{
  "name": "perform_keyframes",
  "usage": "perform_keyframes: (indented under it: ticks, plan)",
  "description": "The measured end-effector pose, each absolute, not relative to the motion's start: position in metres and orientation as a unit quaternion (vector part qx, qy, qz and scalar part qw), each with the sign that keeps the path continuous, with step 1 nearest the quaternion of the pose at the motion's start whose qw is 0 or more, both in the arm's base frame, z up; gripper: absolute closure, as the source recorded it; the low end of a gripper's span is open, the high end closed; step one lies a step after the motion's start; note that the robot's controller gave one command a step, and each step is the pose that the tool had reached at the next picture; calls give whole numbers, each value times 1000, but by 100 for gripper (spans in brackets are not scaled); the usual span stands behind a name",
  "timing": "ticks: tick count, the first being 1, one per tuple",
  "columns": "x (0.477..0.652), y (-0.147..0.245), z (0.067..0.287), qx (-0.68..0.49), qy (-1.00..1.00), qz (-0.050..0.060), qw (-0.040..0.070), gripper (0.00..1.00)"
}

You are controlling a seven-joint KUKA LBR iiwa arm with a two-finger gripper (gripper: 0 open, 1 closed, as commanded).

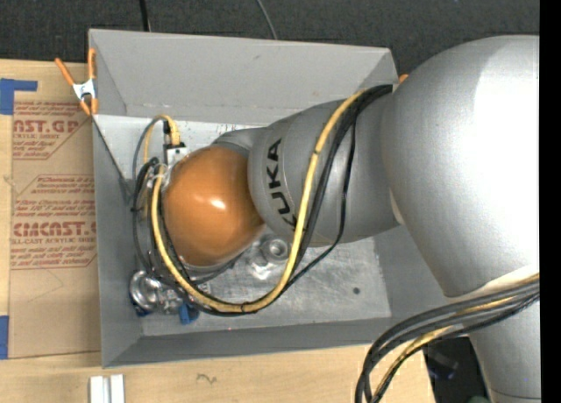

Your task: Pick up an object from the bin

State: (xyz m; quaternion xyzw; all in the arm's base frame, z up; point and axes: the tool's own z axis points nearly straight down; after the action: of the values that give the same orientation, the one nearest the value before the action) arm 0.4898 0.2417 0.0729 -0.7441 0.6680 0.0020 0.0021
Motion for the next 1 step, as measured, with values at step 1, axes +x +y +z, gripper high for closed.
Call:
perform_keyframes:
  ticks: [1]
  plan:
    - [489,243,95,-743,669,1,2,100]
